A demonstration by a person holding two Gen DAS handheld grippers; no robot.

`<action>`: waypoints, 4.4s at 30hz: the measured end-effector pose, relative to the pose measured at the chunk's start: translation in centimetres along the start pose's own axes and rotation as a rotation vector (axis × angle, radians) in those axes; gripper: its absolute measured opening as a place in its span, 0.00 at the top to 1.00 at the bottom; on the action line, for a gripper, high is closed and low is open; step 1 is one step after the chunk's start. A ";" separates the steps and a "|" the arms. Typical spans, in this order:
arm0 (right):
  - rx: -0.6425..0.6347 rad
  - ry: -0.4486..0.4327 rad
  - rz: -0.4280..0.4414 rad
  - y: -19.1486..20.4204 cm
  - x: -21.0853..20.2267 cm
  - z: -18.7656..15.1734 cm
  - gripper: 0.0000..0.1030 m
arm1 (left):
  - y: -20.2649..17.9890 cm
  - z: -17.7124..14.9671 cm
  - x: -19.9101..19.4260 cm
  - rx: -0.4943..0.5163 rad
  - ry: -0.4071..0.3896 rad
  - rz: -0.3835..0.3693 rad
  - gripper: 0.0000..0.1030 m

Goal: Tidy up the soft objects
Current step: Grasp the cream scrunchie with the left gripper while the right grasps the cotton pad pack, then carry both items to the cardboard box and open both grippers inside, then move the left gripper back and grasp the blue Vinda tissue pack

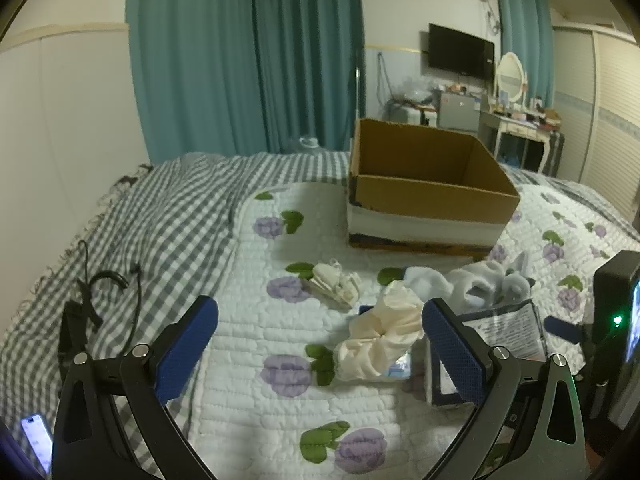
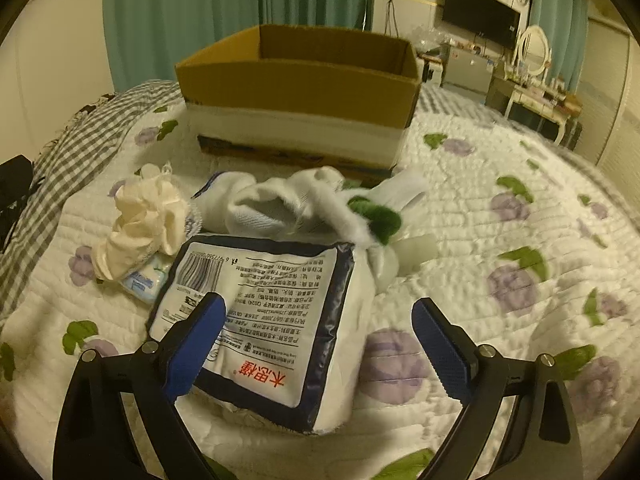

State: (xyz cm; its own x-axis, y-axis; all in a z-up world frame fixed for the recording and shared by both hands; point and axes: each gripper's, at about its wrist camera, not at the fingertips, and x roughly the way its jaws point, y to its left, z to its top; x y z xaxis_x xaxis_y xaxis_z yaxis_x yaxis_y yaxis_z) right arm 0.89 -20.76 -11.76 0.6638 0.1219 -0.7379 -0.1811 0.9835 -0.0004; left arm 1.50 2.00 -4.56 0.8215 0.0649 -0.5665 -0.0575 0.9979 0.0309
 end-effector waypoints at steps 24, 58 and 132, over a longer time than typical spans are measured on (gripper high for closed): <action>0.043 -0.266 0.075 -2.5 -8.5 3.2 0.57 | -2.0 -2.0 4.1 0.073 0.126 -0.058 0.00; 0.034 -0.404 0.082 -4.3 -15.2 6.4 0.57 | -5.0 2.9 0.2 0.118 0.083 -0.223 0.67; -0.028 -0.419 0.082 -3.5 -17.8 8.5 0.01 | -1.6 9.9 -5.1 0.056 -0.184 -0.061 0.16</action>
State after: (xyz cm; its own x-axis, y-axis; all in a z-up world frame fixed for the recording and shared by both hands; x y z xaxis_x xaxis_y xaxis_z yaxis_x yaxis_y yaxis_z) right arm -4.09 -25.24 7.10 0.8830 0.2488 -0.3981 -0.2610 0.9650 0.0243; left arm 3.04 0.13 6.46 0.9125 -0.0004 -0.4090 0.0227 0.9985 0.0496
